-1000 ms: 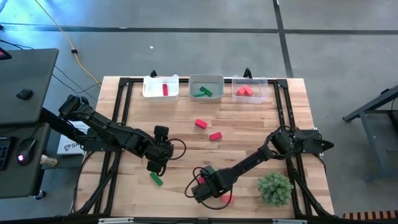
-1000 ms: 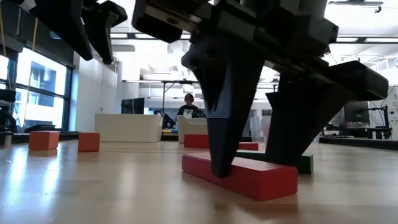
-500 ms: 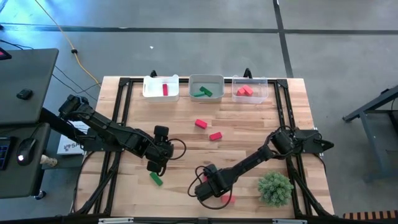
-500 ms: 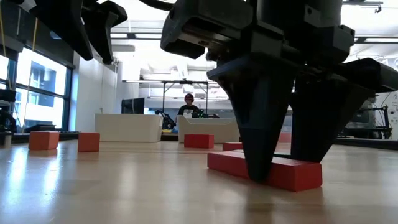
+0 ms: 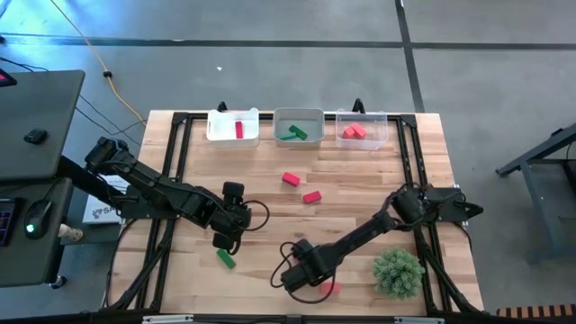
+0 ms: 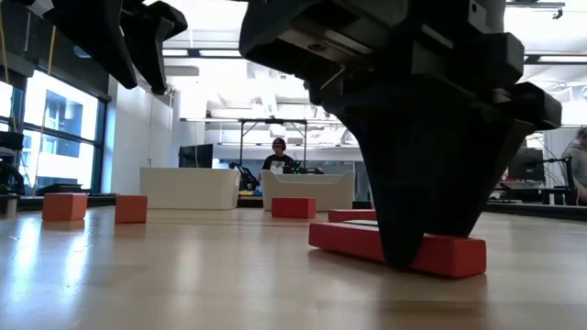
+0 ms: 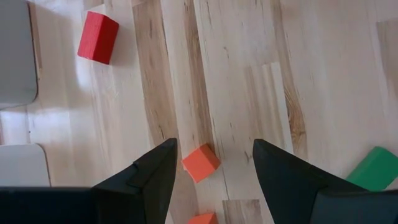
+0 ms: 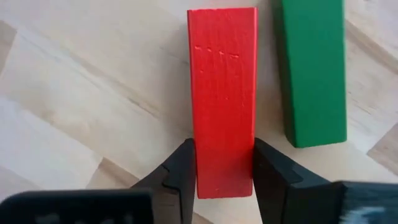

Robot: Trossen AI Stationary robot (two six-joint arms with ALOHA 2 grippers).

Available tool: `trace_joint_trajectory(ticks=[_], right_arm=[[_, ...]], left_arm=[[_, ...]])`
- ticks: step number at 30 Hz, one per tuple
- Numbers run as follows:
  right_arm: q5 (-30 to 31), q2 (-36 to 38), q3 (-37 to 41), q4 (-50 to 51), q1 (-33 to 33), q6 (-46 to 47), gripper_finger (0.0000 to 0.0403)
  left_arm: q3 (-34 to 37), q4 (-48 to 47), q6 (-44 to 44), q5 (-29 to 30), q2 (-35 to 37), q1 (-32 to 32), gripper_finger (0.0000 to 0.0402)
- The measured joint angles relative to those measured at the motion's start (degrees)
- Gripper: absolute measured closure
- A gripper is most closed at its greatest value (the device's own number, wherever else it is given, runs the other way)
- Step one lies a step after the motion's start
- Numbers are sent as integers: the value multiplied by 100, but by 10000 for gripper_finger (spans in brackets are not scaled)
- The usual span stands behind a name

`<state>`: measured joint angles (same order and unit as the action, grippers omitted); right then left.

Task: Sort & place blocks by color
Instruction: Put the bottom red block into the white bin

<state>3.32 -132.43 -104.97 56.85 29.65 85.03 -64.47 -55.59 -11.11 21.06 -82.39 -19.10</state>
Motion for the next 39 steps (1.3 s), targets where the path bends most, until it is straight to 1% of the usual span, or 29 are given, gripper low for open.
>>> trace_joint_trajectory(ticks=[6,10,15,20,25,33,39], right_arm=[[121,-57,-811,641,-57,-604,303],[445,-38,-1317,1215,-127,-1060,303],[827,-30,-1849,1812,-264,-1599,303],[1144,-28,-2216,2253,-412,-2189,303],[1386,-28,-2444,2658,-561,-2795,304],[1894,-21,-2791,3289,-765,-3764,304],[2216,13,-3006,3308,-916,-4763,304]], left_arm=[[0,2,-84,-294,0,-2,202],[0,9,-221,-350,0,52,202],[0,15,-252,-582,0,299,202],[0,18,-387,-652,0,610,202],[0,96,-482,-1144,0,954,202],[0,442,-481,-2110,0,1532,202],[-2,683,-481,-3064,0,2041,202]])
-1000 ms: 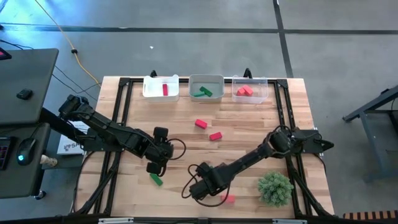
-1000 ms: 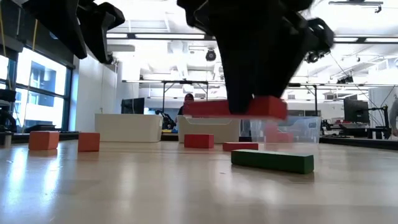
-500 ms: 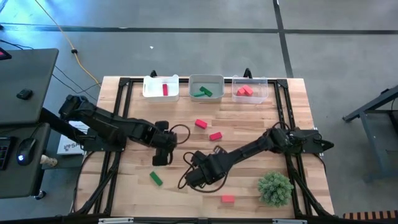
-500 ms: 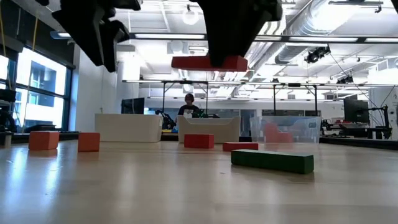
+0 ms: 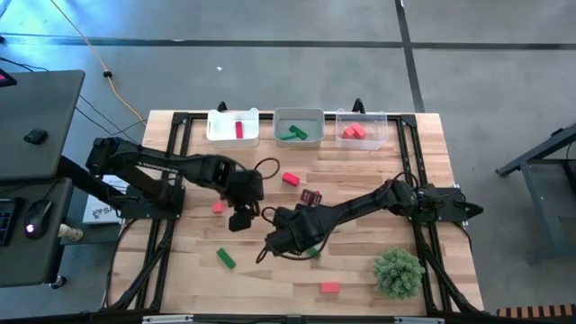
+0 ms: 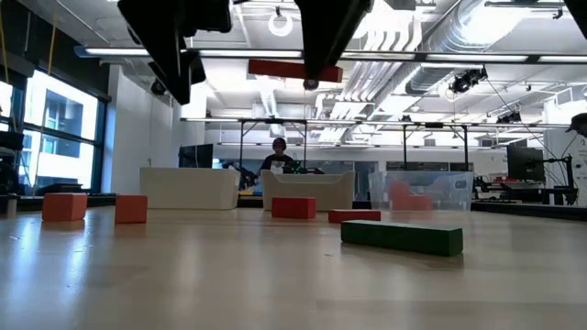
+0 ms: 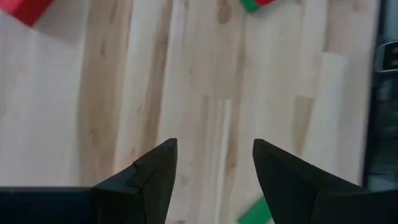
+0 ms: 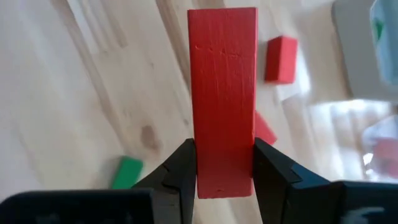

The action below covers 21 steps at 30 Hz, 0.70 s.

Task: Sort & place blocks by color
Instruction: Put the bottom red block into the white bin

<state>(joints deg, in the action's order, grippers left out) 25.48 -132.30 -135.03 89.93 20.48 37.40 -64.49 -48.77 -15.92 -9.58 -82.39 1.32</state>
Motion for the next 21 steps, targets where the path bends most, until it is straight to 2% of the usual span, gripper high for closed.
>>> trace_joint_trajectory(ticks=[14,21], right_arm=[[139,108,7,-115,-325,-2161,304],[-107,108,7,-634,-401,-3203,304]], left_arm=[[0,483,-396,-2285,0,980,202],[0,927,-906,-2866,0,1199,202]])
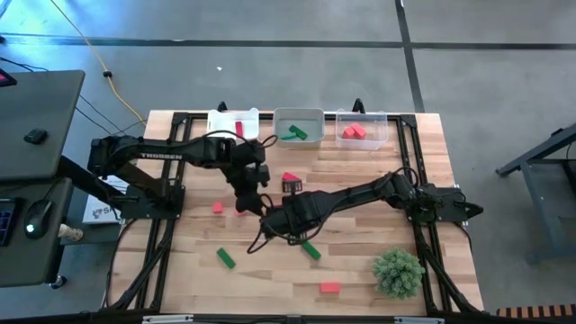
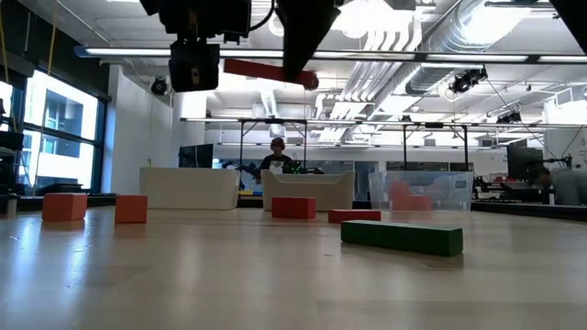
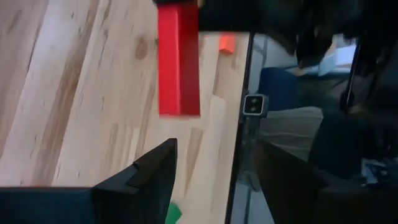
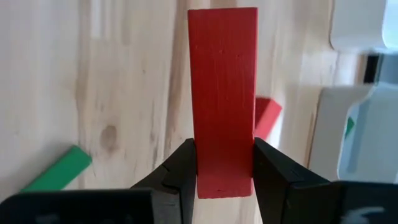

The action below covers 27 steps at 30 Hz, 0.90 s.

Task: Sort & place blocks by color
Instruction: Put the bottom red block into the white bin

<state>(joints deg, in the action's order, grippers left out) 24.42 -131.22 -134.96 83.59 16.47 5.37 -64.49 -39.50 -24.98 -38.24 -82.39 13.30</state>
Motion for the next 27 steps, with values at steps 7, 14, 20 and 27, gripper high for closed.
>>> trace_joint_trajectory(ticks=[7,14,20,27], right_arm=[[-87,0,0,-312,-11,-463,304],[-109,1,0,-331,-6,-663,304],[-61,121,0,-666,2,-904,304],[44,201,-9,-890,-44,-931,304]], left_arm=[[0,41,-317,-6,0,24,202],[0,39,-630,9,0,24,202],[0,38,-828,35,0,24,202],[0,36,-1040,51,0,42,202]])
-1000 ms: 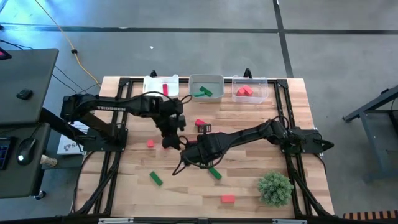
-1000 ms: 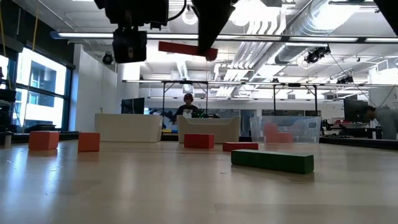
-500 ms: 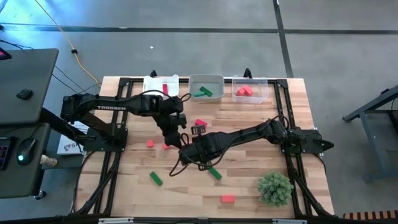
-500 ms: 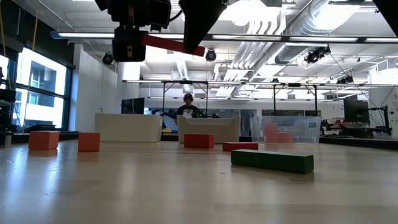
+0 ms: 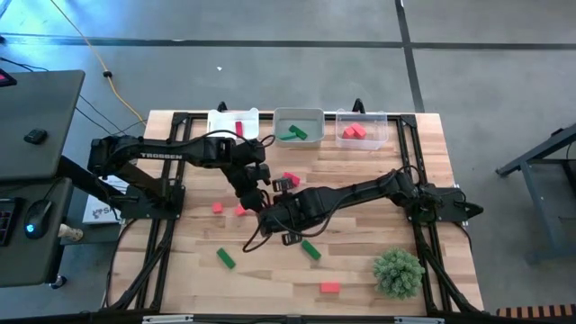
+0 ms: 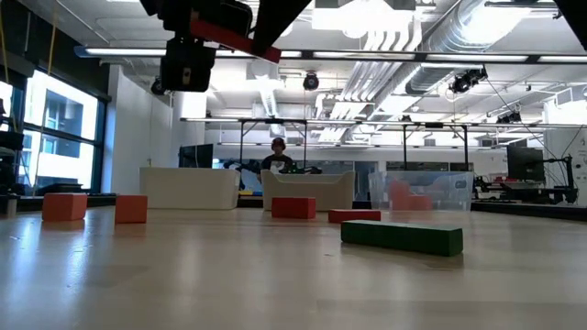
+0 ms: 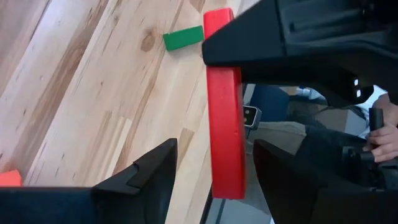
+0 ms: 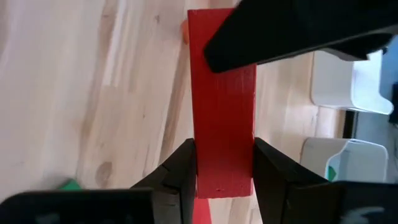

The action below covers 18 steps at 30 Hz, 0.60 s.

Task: Sort & place blocks by color
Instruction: Put the bottom red block into the white bin

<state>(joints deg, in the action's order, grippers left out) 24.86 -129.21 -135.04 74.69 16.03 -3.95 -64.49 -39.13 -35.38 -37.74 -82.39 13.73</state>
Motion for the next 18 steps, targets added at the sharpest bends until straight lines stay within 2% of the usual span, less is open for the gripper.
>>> trace_joint_trajectory(ticks=[6,18], right_arm=[[76,0,0,-6,-34,147,304],[155,0,2,14,-41,261,304]], left_arm=[[0,0,-236,-24,0,46,218],[0,59,-234,-98,4,58,345]])
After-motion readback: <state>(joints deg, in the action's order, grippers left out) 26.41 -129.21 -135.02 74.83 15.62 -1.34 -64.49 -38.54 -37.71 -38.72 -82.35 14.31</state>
